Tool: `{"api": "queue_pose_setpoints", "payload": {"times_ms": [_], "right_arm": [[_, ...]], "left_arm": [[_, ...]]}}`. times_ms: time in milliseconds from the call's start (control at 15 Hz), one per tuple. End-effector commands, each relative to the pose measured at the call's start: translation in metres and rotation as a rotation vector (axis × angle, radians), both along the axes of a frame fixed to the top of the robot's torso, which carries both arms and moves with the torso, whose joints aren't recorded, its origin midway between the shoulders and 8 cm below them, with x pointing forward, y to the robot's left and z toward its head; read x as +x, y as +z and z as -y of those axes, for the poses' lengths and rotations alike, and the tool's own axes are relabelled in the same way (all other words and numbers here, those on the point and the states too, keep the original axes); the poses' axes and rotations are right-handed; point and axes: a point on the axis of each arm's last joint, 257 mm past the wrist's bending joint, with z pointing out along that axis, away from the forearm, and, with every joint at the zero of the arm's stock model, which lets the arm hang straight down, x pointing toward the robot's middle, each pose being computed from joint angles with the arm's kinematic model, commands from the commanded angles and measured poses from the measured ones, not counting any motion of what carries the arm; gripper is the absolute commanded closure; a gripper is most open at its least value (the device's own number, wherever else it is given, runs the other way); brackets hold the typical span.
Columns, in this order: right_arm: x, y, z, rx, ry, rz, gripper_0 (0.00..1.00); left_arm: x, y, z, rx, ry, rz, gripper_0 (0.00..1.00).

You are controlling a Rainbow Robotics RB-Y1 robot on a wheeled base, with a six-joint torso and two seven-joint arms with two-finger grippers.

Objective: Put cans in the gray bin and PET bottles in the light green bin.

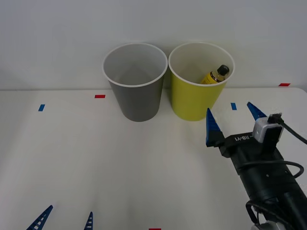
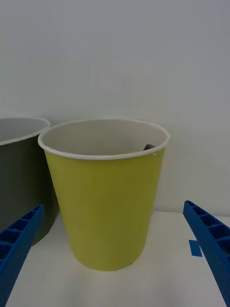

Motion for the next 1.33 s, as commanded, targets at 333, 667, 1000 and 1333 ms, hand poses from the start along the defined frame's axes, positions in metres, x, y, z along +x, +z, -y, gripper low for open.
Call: {"api": "queue_pose_setpoints", "payload": {"times_ms": [333,667,1000,1333], "right_arm": [[-0.036,-0.052,0.026,-0.007,-0.054,0.011,0.0],[-0.085,-0.08,0.052,-0.002,-0.081,0.014,0.0],[-0.132,-0.115,0.071,-0.031,-0.116,-0.059,0.0],[-0.171,-0.141,0.08,-0.089,-0.157,-0.153,0.0]], "left_arm": [[0.0,0.0,0.0,0.0,0.0,0.0,0.0],[0.0,0.0,0.0,0.0,0.0,0.0,0.0],[0.0,0.0,0.0,0.0,0.0,0.0,0.0],[0.0,0.0,0.0,0.0,0.0,0.0,0.0]]}}
